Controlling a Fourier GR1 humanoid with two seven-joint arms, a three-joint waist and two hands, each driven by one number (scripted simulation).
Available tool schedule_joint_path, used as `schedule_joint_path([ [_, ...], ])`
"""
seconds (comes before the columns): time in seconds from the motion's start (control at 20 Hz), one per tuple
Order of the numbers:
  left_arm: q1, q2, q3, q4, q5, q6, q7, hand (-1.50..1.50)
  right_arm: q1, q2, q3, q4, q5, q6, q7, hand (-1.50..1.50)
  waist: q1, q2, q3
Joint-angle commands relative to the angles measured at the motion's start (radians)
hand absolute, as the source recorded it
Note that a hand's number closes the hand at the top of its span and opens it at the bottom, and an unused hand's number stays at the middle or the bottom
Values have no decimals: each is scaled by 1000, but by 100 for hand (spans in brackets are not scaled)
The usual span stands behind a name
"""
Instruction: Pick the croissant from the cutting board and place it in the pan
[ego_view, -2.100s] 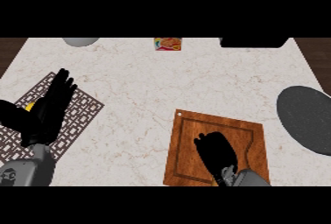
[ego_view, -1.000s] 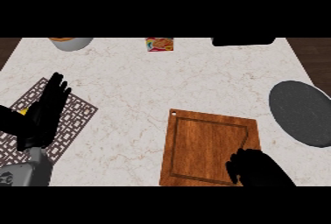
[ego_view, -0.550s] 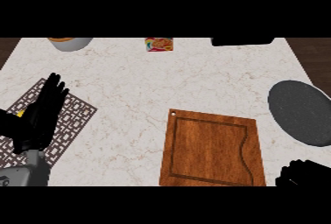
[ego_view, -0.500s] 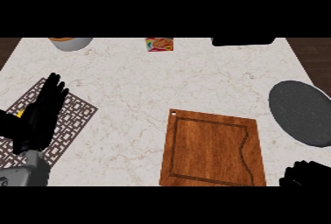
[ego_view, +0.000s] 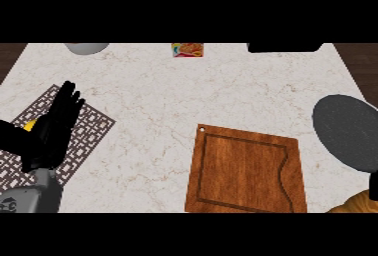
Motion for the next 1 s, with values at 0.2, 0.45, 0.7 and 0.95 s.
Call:
schedule_joint_path([
  [0.2, -33, 9, 18, 67, 13, -32, -27, 0, -184, -73, -358, 357, -393, 56, -189, 150, 19, 5, 0],
  [0.45, -18, -6, -11, 1, -1, -22, 22, 0, -357, -120, -363, 685, -400, 70, -304, 150, 34, 5, 0],
  [0.7, -15, -24, -29, 4, -28, -12, -3, 0, -511, -132, -300, 1050, -334, 5, -519, 150, 44, 8, 1],
  [0.95, -59, -5, 3, 23, 17, -41, 30, 0, -599, -61, -226, 1320, -262, -103, -727, 150, 52, 11, 2],
])
